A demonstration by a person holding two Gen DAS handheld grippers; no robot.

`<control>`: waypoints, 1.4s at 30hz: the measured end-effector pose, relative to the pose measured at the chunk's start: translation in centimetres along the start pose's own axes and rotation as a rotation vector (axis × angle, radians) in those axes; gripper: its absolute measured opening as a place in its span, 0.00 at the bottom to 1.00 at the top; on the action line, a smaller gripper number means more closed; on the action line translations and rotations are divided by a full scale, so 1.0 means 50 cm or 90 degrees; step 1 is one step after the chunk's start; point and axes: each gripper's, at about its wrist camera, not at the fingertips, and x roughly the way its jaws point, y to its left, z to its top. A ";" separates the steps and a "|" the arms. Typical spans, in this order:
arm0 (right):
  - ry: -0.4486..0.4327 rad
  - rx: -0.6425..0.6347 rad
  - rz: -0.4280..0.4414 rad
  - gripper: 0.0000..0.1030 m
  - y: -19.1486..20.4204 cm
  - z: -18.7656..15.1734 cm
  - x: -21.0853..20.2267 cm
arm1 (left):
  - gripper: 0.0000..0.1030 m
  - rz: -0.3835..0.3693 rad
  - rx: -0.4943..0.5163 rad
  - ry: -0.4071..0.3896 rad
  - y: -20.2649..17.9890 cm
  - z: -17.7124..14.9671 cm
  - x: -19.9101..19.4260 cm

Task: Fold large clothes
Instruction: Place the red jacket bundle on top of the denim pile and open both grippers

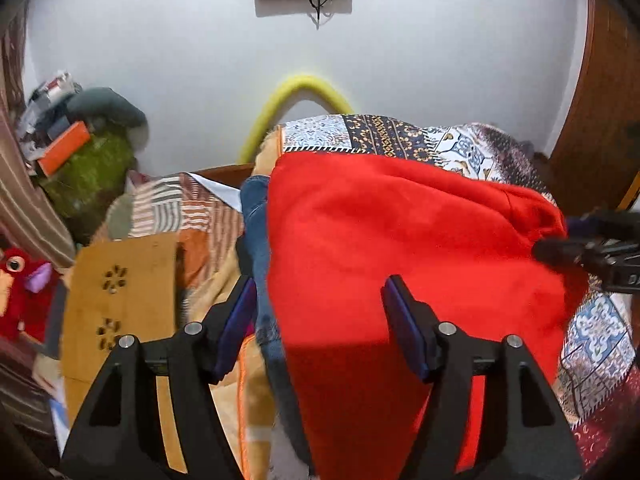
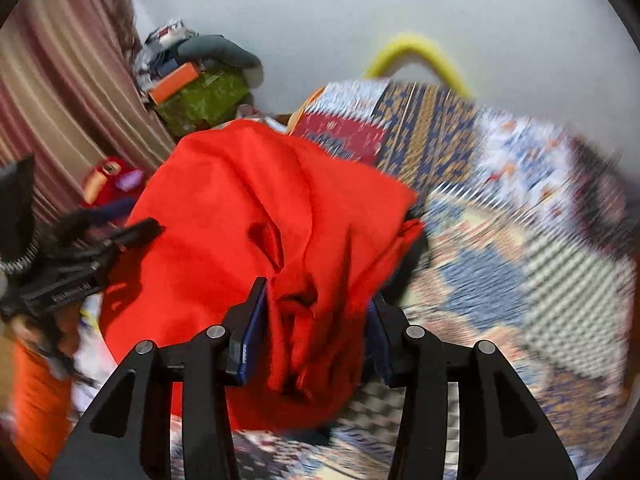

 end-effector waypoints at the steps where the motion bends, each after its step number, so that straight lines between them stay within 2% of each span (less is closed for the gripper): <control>1: -0.018 -0.015 -0.021 0.41 0.006 0.001 0.001 | 0.64 -0.006 0.006 -0.003 -0.007 -0.009 -0.018; 3: -0.056 -0.044 -0.056 0.42 0.027 -0.003 -0.027 | 0.64 -0.008 0.015 -0.010 -0.019 -0.020 -0.048; 4: -0.076 -0.059 -0.056 0.47 0.038 -0.005 -0.034 | 0.64 -0.008 0.018 -0.016 -0.023 -0.033 -0.065; 5: -0.093 -0.065 -0.053 0.57 0.047 -0.007 -0.036 | 0.67 -0.010 0.017 -0.019 -0.026 -0.041 -0.071; 7: -0.111 -0.065 -0.051 0.69 0.065 -0.015 -0.036 | 0.75 -0.011 0.009 -0.015 -0.025 -0.060 -0.075; 8: -0.100 -0.068 -0.044 0.71 0.075 -0.017 -0.023 | 0.79 -0.008 0.005 -0.010 -0.023 -0.067 -0.071; 10: -0.061 -0.063 -0.028 0.71 0.080 -0.019 0.015 | 0.80 -0.004 -0.008 0.011 -0.014 -0.087 -0.052; 12: -0.019 -0.042 -0.025 0.71 0.073 -0.023 0.049 | 0.86 -0.021 -0.036 0.032 0.005 -0.107 -0.038; 15: 0.010 -0.018 -0.035 0.71 0.043 -0.049 0.067 | 0.88 -0.036 -0.067 0.040 0.031 -0.128 -0.035; 20: -0.003 0.003 -0.054 0.71 -0.025 -0.071 0.029 | 0.90 -0.018 -0.033 0.029 0.031 -0.137 -0.048; 25: -0.069 0.007 -0.024 0.71 0.022 -0.022 -0.021 | 0.89 -0.010 -0.020 0.013 0.017 -0.113 -0.051; 29: -0.083 0.019 -0.015 0.71 0.048 0.016 0.025 | 0.89 0.029 -0.058 -0.047 0.015 -0.067 -0.068; 31: -0.082 0.032 -0.028 0.71 0.051 0.025 0.062 | 0.89 0.048 -0.074 -0.057 0.017 -0.044 -0.059; 33: -0.087 0.042 -0.051 0.71 0.047 0.024 0.084 | 0.89 0.074 -0.080 -0.044 0.020 -0.021 -0.026; 35: -0.090 0.043 -0.095 0.70 0.029 0.023 0.102 | 0.90 0.115 -0.069 -0.018 0.024 -0.012 0.016; 36: -0.093 0.038 -0.130 0.70 0.015 0.021 0.109 | 0.90 0.121 -0.067 -0.008 0.029 -0.013 0.035; 38: -0.097 0.028 -0.193 0.70 -0.011 0.014 0.111 | 0.90 0.117 -0.080 -0.004 0.039 -0.023 0.058; 39: -0.100 0.022 -0.207 0.70 -0.020 0.009 0.109 | 0.90 0.107 -0.093 -0.009 0.045 -0.028 0.059; 40: -0.102 0.016 -0.216 0.70 -0.029 0.002 0.100 | 0.90 0.091 -0.107 -0.015 0.050 -0.032 0.058; 42: -0.108 0.015 -0.199 0.70 -0.032 -0.010 0.073 | 0.90 0.075 -0.126 -0.015 0.055 -0.037 0.054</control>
